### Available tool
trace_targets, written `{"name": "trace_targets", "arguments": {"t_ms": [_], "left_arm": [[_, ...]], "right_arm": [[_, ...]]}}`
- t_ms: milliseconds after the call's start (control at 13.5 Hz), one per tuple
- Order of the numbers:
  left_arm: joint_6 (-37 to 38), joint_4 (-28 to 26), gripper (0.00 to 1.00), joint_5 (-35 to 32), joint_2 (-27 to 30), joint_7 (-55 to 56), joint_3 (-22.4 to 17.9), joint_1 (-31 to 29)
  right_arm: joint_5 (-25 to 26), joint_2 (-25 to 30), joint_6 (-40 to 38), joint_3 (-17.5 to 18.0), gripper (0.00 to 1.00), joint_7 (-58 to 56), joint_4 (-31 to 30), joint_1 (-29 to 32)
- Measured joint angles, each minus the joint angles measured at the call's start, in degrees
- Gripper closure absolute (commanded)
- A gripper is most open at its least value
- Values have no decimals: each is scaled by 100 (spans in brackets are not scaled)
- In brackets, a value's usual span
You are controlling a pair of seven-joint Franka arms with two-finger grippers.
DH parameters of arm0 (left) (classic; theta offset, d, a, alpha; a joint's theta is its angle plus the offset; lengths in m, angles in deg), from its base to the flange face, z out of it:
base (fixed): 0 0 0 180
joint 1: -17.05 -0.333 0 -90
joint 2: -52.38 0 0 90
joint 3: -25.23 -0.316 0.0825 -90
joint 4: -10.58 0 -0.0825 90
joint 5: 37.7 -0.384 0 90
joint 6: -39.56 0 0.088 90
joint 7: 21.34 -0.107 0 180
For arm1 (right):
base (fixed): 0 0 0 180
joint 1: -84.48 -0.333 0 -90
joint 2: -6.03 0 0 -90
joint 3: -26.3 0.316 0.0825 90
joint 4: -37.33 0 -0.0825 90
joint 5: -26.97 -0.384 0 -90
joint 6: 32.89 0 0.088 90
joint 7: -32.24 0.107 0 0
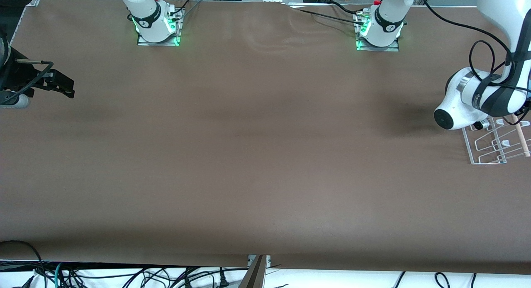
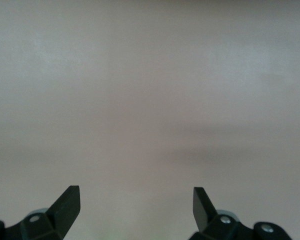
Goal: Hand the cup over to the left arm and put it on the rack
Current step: 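Lower the blue cup onto the rack's pegs with the left gripper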
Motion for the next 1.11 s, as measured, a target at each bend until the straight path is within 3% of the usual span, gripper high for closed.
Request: {"name": "trace_targets", "arguments": {"t_ms": [594, 668, 742, 816, 1039, 1113], "left_arm": [[-241, 16, 100, -33, -215, 0, -186, -17], [-249, 18, 92, -33, -245, 0, -197, -18], [-251, 20, 65, -33, -268, 0, -198, -18], [-254, 21, 54, -33, -276, 0, -198, -18], [-259, 35, 0, -33, -276, -2, -198, -17], [-259, 44, 0, -33, -275, -2, -198, -16]], "right_arm": [[0, 0, 0, 0, 0, 0, 0, 0], [0, 0, 0, 0, 0, 0, 0, 0], [0, 0, 0, 0, 0, 0, 0, 0], [0, 0, 0, -1, 0, 0, 0, 0], [0, 0, 0, -1, 0, 0, 0, 1], [0, 0, 0, -2, 0, 0, 0, 1]]}}
